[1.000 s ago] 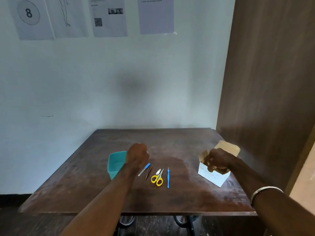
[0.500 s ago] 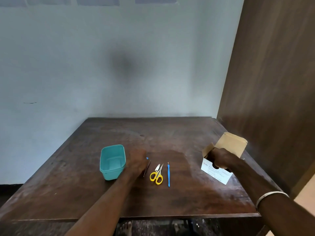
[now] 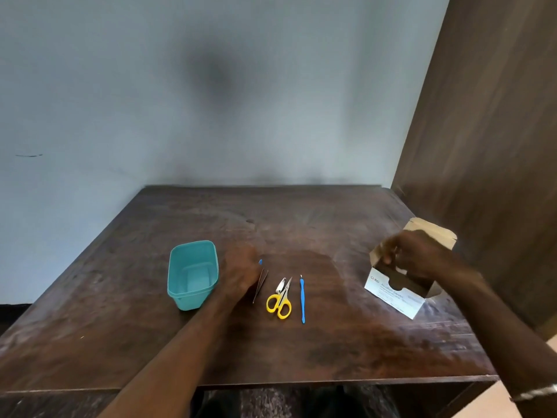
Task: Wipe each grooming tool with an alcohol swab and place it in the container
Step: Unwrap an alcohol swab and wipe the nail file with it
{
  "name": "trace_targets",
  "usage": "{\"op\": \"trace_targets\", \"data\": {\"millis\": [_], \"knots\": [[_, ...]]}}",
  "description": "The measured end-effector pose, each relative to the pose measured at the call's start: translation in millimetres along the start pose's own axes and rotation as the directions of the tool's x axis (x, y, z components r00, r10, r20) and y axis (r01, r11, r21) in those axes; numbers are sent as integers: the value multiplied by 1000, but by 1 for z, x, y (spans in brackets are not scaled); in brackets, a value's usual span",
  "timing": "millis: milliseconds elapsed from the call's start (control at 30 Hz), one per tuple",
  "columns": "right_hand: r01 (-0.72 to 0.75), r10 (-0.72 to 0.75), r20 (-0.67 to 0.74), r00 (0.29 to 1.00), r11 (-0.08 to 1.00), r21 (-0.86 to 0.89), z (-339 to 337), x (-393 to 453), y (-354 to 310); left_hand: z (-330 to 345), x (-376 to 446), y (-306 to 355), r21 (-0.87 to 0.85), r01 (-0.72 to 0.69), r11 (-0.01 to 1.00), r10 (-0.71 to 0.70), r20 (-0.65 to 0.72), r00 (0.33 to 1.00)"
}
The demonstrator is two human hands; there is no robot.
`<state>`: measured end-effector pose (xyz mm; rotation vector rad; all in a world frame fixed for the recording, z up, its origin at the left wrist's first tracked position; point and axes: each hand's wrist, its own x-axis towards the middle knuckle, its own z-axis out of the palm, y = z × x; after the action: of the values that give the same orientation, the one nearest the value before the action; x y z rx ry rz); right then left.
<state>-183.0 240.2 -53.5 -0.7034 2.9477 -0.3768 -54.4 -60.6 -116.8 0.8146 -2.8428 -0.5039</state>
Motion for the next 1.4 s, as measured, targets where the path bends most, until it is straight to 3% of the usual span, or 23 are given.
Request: {"op": "trace_targets", "data": {"millis": [100,167,233,300,500,667,833,1000,1400], "knots": [[58,-52,-185,981,998,29,-20,-7,-19,0,6,2,-49,-36,998,35,-19,999],[131,-67,-251,966,959,252,-24,-9,-35,0,10,5,-130,-83,988,75,-63,995],[208,-99,-227,969,821,531,-19,-4,-55,1,14,11,-231,-137,963,112,-117,987],[208,-103,-189,976,685,699,-3,8,-74,6,18,14,-339,-177,924,117,-189,975],[154,-60,-142,988,474,867,65,53,-111,31,41,23,-736,-91,671,-17,-138,990],[115,-12,-117,993,330,937,108,86,-119,47,54,27,-838,-60,542,-36,-94,995],[100,13,-108,994,288,952,126,107,-122,58,67,27,-890,-62,451,-78,-109,991],[160,-21,-162,987,315,936,124,117,-126,57,67,25,-913,-79,401,-10,-90,996],[148,-24,-153,988,421,895,131,119,-122,59,73,12,-958,-5,285,114,28,993]]}}
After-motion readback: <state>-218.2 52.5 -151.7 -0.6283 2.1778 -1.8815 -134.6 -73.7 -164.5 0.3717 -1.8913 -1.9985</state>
